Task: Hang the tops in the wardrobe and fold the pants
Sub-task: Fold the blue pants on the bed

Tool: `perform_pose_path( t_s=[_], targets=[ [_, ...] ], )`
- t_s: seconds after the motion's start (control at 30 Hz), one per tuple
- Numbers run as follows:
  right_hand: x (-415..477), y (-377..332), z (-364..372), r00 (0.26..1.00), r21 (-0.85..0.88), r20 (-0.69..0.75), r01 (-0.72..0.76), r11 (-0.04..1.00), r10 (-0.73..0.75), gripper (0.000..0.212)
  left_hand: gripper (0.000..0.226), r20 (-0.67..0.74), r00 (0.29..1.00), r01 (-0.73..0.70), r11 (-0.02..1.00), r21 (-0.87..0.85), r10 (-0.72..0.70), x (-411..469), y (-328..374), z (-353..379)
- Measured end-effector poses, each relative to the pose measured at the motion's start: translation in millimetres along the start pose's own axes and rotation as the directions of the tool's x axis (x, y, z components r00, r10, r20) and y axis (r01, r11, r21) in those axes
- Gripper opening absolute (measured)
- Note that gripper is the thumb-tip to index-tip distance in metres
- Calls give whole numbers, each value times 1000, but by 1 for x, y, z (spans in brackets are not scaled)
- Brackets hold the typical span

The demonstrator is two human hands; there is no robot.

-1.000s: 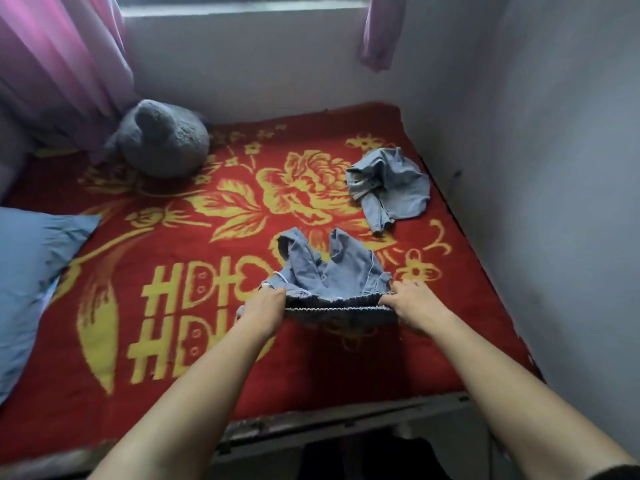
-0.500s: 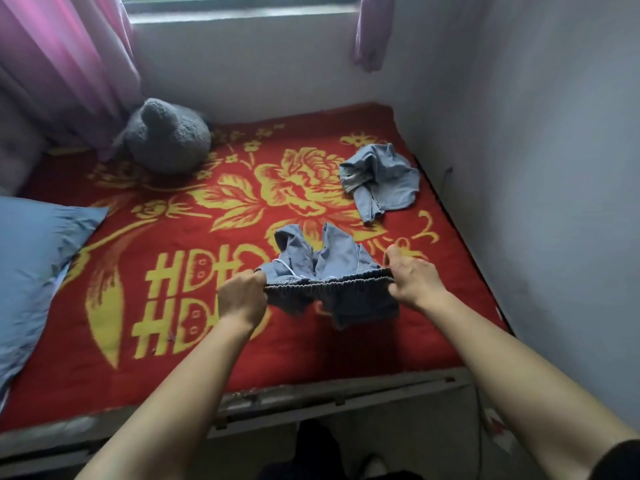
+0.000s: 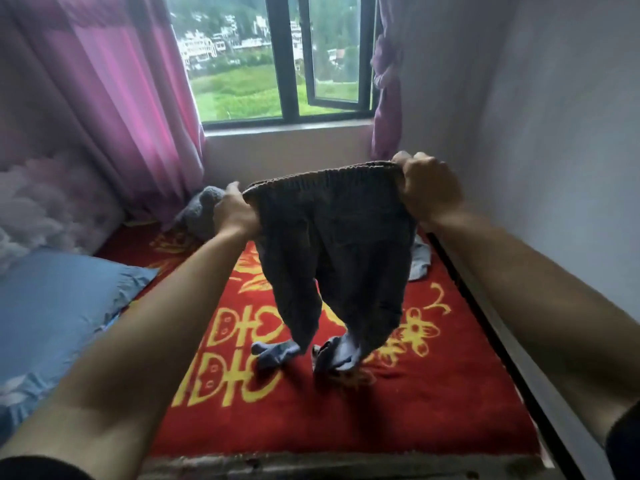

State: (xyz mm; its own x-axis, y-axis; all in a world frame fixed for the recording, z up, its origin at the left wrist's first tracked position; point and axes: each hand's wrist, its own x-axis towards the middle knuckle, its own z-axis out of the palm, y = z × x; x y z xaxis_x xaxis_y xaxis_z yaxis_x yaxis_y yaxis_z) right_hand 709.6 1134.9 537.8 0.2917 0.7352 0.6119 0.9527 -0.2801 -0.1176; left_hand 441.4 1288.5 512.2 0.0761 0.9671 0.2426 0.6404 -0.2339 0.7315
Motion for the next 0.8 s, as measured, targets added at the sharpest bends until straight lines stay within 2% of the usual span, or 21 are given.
perform_pose_path(
  t_s=[0.07,0.1,0.2,0.33,0.4,0.53,0.67,0.8],
  targets=[
    [23,-4,-16,996,102,-83,-19,995,28,22,29,-51,997,-69,967,-243,59,11,28,-17],
    [34,-7,-22,990,150,-131,-28,988,48,25,27,-109,991,-108,945,-308,77,17,41,-24],
    [59,-17,-37,950,295,-292,-20,955,110,28,25,-259,952,-252,896,-367,161,32,70,-45],
    [91,-22,-50,892,317,-438,36,948,113,36,31,-436,847,-443,858,-261,305,65,90,-69],
    [105,-21,-49,872,330,-476,59,942,112,35,38,-438,836,-454,865,-214,331,84,92,-77],
    [132,-23,-28,909,338,-398,21,941,123,37,31,-355,802,-486,870,78,480,120,80,-70],
    [158,-19,22,968,355,-195,-81,931,158,36,22,-193,842,-487,863,133,504,158,62,-42],
    [207,-20,72,959,389,16,-268,882,284,39,28,-133,890,-409,893,186,436,214,58,-15]
  ],
)
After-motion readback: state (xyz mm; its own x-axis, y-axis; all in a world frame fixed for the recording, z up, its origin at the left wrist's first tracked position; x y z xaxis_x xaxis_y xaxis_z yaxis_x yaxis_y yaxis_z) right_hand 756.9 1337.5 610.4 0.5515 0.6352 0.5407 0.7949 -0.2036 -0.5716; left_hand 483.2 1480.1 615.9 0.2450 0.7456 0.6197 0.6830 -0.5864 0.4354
